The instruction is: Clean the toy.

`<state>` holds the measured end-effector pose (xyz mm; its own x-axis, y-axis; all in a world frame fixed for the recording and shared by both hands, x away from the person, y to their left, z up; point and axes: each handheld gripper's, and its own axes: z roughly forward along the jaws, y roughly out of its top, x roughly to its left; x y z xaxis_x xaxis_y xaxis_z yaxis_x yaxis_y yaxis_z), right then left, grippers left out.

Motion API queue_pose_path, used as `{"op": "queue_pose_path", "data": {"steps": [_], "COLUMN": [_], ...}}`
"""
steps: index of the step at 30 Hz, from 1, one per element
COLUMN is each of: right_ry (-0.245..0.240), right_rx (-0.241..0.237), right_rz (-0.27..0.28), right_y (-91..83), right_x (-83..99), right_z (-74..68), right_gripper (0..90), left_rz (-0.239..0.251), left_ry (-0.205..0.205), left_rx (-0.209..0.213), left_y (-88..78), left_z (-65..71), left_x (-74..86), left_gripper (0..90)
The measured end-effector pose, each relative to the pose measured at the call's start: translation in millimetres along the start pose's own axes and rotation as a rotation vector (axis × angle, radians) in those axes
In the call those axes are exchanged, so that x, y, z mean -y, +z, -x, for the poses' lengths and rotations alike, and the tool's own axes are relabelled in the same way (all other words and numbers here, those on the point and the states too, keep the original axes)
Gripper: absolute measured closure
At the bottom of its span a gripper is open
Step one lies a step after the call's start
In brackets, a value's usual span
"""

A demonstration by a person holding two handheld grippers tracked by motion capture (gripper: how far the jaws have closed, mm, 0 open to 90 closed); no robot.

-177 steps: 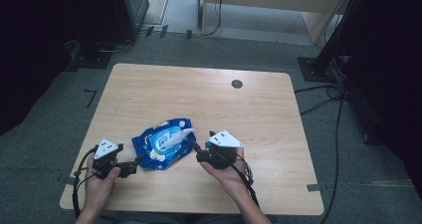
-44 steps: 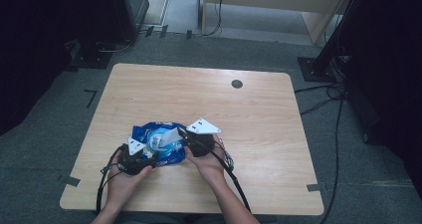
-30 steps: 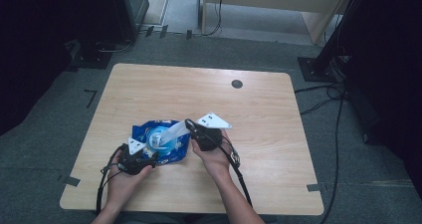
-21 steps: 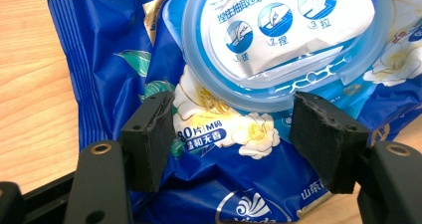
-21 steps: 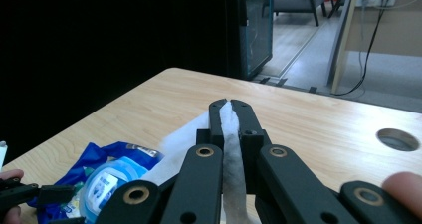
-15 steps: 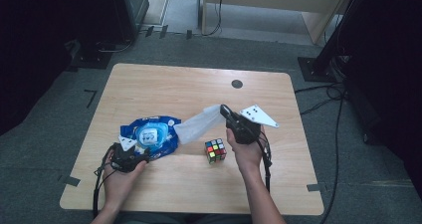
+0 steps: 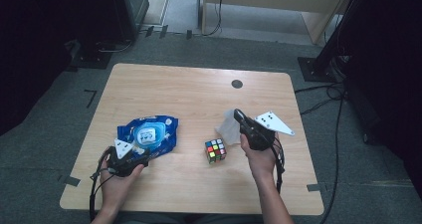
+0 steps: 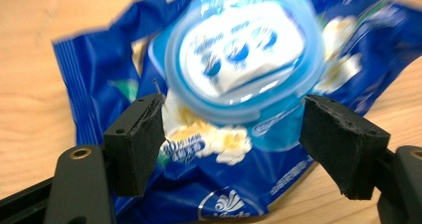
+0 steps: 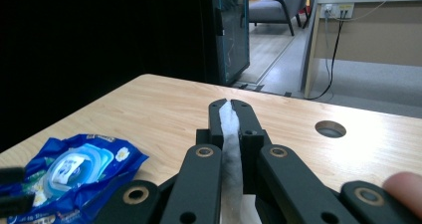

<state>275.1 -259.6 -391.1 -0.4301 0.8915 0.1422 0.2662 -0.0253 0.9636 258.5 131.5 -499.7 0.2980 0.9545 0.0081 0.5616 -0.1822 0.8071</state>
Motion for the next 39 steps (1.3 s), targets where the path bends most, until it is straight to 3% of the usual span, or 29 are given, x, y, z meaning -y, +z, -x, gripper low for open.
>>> {"op": "queue_pose_path", "data": {"steps": [4,12,14,19,20,27,28,29,31,32,33,34,35,36,39], "right_ry": [-0.006,0.001,0.004,0.018,0.018,0.031,0.030,0.030,0.026,0.026,0.025,0.026,0.026,0.042,0.048], "right_rx": [0.000,0.035,0.051,0.084,0.109,0.196,0.204,0.204,0.203,0.203,0.198,0.183,0.183,0.158,0.137], "right_rz": [-0.003,-0.014,-0.034,-0.070,-0.088,-0.095,-0.101,-0.101,-0.135,-0.135,-0.149,-0.176,-0.176,-0.208,-0.222], "right_y": [-4.6,-19.5,-22.8,-24.6,-25.5,-34.6,-37.7,-37.7,-40.0,-40.0,-39.7,-37.6,-37.6,-34.1,-31.4], "right_x": [1.9,14.5,24.1,41.4,50.7,57.8,59.1,59.1,66.9,66.9,70.5,77.1,77.1,81.8,84.5], "right_z": [-0.4,9.7,15.1,24.1,28.7,45.7,49.5,49.5,52.8,52.8,53.0,53.5,53.5,53.7,53.0], "right_gripper": [90.0,90.0,90.0,90.0,90.0,90.0,90.0,90.0,90.0,90.0,90.0,88.3,88.3,83.0,75.6], "left_rz": [0.048,0.110,0.108,0.101,0.098,0.066,0.059,0.059,0.057,0.057,0.053,0.037,0.037,0.019,0.003], "left_ry": [0.015,0.086,0.113,0.148,0.161,0.230,0.250,0.250,0.274,0.274,0.280,0.280,0.280,0.283,0.290], "left_rx": [0.023,0.183,0.232,0.280,0.296,0.395,0.427,0.427,0.483,0.483,0.505,0.555,0.555,0.591,0.608], "left_y": [-8.6,-19.4,-18.0,-11.7,-9.1,10.0,15.0,15.0,22.9,22.9,26.1,33.7,33.7,40.3,47.3], "left_z": [6.1,31.2,40.2,54.7,59.6,87.3,95.8,95.8,108.5,108.5,112.4,119.1,119.1,123.9,129.0], "left_x": [-4.2,-10.7,-12.8,-14.9,-15.7,-20.0,-21.8,-21.8,-25.0,-25.0,-26.1,-28.2,-28.2,-29.7,-30.9], "left_gripper": [23.3,20.4,20.0,19.7,19.4,18.7,18.8,18.7,18.7,18.8,18.8,18.5,17.6,17.1,16.1]}}
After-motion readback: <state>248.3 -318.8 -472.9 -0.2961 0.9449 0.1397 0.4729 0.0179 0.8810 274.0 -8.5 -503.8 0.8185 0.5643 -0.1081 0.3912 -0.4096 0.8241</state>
